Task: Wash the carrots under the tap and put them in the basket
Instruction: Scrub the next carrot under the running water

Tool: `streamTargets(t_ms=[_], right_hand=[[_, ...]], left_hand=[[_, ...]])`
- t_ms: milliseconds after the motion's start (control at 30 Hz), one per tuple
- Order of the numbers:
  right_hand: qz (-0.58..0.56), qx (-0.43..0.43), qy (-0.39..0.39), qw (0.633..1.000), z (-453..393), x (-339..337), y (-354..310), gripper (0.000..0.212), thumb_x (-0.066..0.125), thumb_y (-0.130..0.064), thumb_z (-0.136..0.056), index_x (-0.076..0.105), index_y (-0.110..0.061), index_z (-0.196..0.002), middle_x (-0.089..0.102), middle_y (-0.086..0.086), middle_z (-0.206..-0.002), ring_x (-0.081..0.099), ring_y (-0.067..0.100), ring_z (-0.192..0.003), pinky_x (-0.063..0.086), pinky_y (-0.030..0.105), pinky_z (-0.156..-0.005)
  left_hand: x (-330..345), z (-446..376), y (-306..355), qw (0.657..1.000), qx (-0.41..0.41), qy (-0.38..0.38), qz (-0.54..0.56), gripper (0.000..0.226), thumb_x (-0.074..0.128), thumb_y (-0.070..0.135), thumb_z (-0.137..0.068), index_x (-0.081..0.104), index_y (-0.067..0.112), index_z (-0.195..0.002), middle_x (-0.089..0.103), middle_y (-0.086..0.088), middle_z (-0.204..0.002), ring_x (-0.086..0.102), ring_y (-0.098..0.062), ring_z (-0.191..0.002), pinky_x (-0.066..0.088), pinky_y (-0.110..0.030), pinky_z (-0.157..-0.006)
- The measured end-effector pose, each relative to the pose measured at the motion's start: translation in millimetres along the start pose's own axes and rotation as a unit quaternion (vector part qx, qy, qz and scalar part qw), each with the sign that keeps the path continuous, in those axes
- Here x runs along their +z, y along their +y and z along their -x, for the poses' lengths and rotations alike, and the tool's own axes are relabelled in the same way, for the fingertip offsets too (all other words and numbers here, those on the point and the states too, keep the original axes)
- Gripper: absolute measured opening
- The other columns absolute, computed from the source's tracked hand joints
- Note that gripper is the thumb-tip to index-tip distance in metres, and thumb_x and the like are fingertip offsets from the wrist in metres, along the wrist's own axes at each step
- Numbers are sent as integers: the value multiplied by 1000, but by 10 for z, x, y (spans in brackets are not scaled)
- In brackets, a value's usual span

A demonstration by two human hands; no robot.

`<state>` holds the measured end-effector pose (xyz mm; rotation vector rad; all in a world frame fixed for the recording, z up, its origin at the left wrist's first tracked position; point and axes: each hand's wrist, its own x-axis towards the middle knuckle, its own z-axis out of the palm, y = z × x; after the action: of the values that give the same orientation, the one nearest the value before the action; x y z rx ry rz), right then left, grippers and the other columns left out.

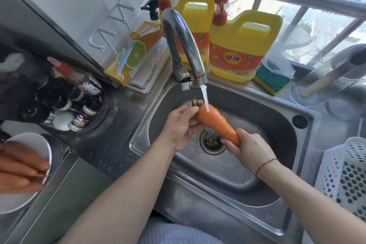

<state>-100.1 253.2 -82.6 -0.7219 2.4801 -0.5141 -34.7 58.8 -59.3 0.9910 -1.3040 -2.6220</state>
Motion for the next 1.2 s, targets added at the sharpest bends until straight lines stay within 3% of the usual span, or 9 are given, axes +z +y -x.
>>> streamTargets(t_ms=[167,367,600,833,1067,1200], right_hand=[[-52,-11,-19,998,-6,14,10,38,53,-61,-88,45,-28,-71,57,-3,-63,56,22,-60,47,37,-60],[-146,-6,-62,987,51,1,81,33,60,-50,-91,56,-24,-71,57,-6,-58,51,10,-52,41,23,-53],[-82,18,-39,996,43,41,13,38,56,-56,-90,51,-24,-71,58,-2,-62,57,17,-57,47,34,-59],[-88,36,-39,995,29,12,-52,41,54,-58,-91,54,-21,-73,61,0,-64,59,18,-59,48,35,-60],[-108,31,-76,991,51,-28,-2,41,56,-54,-92,50,-20,-69,57,-1,-62,51,16,-54,41,30,-53],[-127,37,-93,987,57,-55,-19,41,56,-57,-90,52,-19,-73,57,-4,-60,54,16,-54,46,35,-58]], left_hand=[[-12,15,8,1000,7,-5,-15,22,49,-1,-98,67,10,-104,74,-3,-88,71,-15,-84,60,-31,-78],[5,26,-26,999,2,-19,-38,28,47,-7,-96,67,8,-108,75,-5,-90,71,-16,-83,61,-32,-80],[39,4,-60,998,-6,43,-39,22,51,-2,-97,69,11,-100,72,-5,-86,68,-18,-82,59,-32,-77],[121,-65,-38,996,-14,77,-51,18,55,4,-95,69,14,-94,70,-5,-85,68,-20,-83,60,-30,-69],[49,-50,-54,996,-5,34,-79,28,46,-7,-95,69,8,-98,73,-5,-84,69,-20,-82,62,-33,-74],[-65,-18,-134,1000,-13,13,-15,28,42,-6,-98,66,4,-107,71,-11,-92,69,-20,-86,61,-36,-80]])
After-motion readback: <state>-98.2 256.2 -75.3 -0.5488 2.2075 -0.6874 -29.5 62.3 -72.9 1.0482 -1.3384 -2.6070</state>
